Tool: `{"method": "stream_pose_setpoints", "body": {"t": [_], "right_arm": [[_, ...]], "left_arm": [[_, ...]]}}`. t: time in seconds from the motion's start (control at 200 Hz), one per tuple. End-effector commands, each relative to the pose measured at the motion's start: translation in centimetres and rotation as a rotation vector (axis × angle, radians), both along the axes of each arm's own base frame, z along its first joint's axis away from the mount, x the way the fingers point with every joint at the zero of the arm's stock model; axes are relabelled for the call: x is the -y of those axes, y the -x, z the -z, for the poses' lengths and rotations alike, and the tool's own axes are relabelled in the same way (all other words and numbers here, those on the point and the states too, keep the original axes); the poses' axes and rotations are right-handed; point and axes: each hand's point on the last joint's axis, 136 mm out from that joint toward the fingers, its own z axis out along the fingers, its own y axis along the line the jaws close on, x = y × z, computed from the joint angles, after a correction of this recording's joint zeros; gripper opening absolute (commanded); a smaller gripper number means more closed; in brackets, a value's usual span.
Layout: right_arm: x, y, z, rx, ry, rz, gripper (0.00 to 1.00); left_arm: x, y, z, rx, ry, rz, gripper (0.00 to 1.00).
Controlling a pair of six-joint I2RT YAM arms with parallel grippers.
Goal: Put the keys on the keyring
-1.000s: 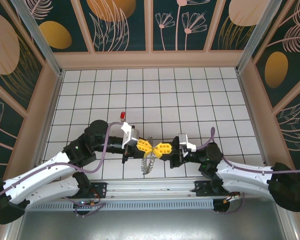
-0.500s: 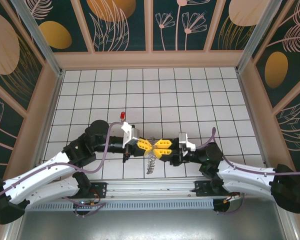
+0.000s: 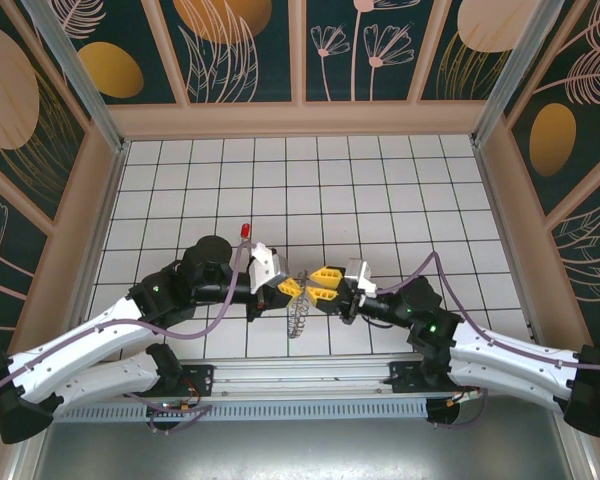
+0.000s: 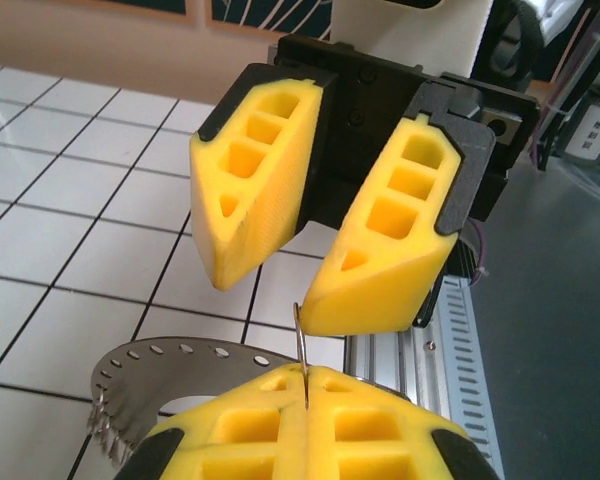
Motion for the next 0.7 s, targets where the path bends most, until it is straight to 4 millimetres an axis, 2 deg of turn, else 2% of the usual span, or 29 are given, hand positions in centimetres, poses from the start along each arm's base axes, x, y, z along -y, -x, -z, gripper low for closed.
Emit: {"method": "stream_pose_setpoints", "body": {"t": [0.0, 0.155, 0.39, 0.49, 0.611, 0.691], "right_arm": [[-0.1, 0.0, -0.1, 0.018, 0.038, 0.006, 0.27], [-0.5, 0.4, 0.6, 0.007, 0.070, -0.023, 0.26], [-0.6, 1.0, 0.2, 0.018, 0.054, -0.058, 0.20], [-0.6, 1.1, 0.0, 0.021, 0.048, -0.064, 0.14], [-0.7, 1.3, 0.1, 0.025, 0.045, -0.080, 0.01], [-0.7, 1.4, 0.0, 0.030, 0.041, -0.085, 0.00]], "left_arm": [[0.1, 0.2, -2.0, 0.049, 0.041, 0.016, 0.00], [0.1, 0.2, -1.9, 0.044, 0.040, 0.015, 0.00], [0.2, 0.2, -1.7, 0.040, 0.031, 0.017, 0.00], [0.1, 0.1, -1.8, 0.041, 0.031, 0.013, 0.00], [0.1, 0.1, -1.6, 0.040, 0.029, 0.012, 0.00], [0.1, 0.0, -1.6, 0.041, 0.027, 0.008, 0.00]]}}
